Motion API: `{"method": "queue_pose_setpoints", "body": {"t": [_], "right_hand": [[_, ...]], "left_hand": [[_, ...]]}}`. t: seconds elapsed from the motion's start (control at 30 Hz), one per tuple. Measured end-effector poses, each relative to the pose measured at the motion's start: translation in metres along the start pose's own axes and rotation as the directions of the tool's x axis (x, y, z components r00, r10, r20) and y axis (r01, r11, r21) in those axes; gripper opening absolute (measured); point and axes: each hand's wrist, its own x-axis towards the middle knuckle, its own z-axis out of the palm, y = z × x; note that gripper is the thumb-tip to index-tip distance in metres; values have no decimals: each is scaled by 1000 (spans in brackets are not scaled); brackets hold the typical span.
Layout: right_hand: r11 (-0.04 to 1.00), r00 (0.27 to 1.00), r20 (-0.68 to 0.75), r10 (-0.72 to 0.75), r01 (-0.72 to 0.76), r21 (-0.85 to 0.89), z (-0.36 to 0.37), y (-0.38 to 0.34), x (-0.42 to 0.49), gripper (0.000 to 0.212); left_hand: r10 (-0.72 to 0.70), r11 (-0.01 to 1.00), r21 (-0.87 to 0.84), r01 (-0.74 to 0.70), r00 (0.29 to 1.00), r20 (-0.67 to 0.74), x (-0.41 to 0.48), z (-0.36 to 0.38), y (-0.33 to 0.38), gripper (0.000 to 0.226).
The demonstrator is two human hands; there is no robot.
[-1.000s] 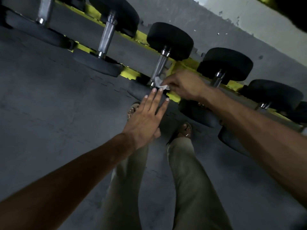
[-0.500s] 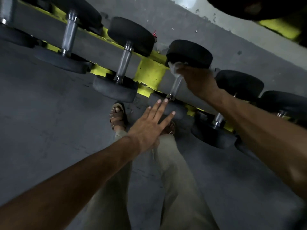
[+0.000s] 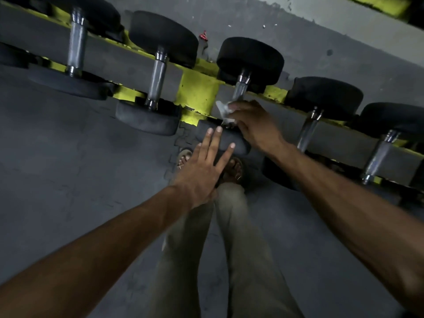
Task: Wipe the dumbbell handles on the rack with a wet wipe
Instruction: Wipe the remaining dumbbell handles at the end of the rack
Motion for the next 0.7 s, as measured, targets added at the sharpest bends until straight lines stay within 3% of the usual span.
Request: {"method": "queue_pose_setpoints", "body": {"t": [0.1, 0.17, 0.23, 0.27, 0.33, 0.37, 0.43, 0.5, 0.57, 0.63, 0.7], "right_hand": [[947, 947, -117, 298, -278, 161, 13, -2, -3, 27], [802, 835, -83, 544, -489, 342, 23, -1, 1, 20], [657, 760, -4, 650, -559, 506, 32, -3, 6, 17], [548, 716, 47, 697, -574, 609, 32, -2, 12, 18], [231, 589, 195, 785, -570, 789, 24, 2, 33, 18], [62, 563, 289, 774, -522, 851, 20, 7, 46, 15], [-255, 600, 413, 685, -333, 908, 16, 21, 71, 14], [-477, 599, 480, 641, -179, 861, 17, 26, 86, 29], [-559, 593, 514, 620, -127, 820, 20, 21, 84, 38], [-522, 623, 502, 600, -171, 836, 21, 13, 75, 37], [-486, 608, 484, 629, -178, 855, 23, 10, 63, 30]], "left_hand": [[8, 1000, -10, -8, 1000, -7, -1, 0, -2, 128], [9, 1000, -17, -9, 1000, -15, -1, 1, -4, 128], [12, 1000, -18, -13, 1000, -15, -1, 0, -4, 127], [16, 1000, -21, -16, 1000, -15, -2, 0, -3, 125], [15, 999, -41, -16, 1000, -13, -3, 1, -3, 121], [16, 999, -50, -17, 1000, -15, -3, 1, -3, 122], [27, 998, -48, -27, 1000, -7, -1, 2, -4, 128], [50, 998, -40, -50, 999, 3, 0, 3, -6, 131], [66, 997, -50, -66, 998, 1, -1, 4, -9, 130], [62, 997, -41, -64, 997, -46, -1, 5, -12, 126], [75, 997, -16, -76, 996, -55, -1, 5, -13, 120]]}}
